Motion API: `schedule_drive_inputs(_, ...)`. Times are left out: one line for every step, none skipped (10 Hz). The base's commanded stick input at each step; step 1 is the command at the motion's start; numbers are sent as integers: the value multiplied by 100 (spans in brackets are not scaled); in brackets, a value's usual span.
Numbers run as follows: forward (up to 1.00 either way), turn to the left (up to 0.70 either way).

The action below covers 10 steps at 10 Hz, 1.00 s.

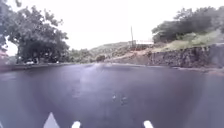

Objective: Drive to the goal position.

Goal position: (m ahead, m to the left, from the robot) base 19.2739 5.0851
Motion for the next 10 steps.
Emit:
schedule_drive_inputs(70, 21)
schedule_drive_inputs(70, 28)
schedule_drive_inputs(70, 0)
schedule_drive_inputs(70, 0)
schedule_drive_inputs(70, 0)
schedule_drive_inputs(70, 0)
schedule_drive_inputs(70, 0)
schedule_drive_inputs(70, 0)
schedule_drive_inputs(70, 0)
schedule_drive_inputs(70, 0)
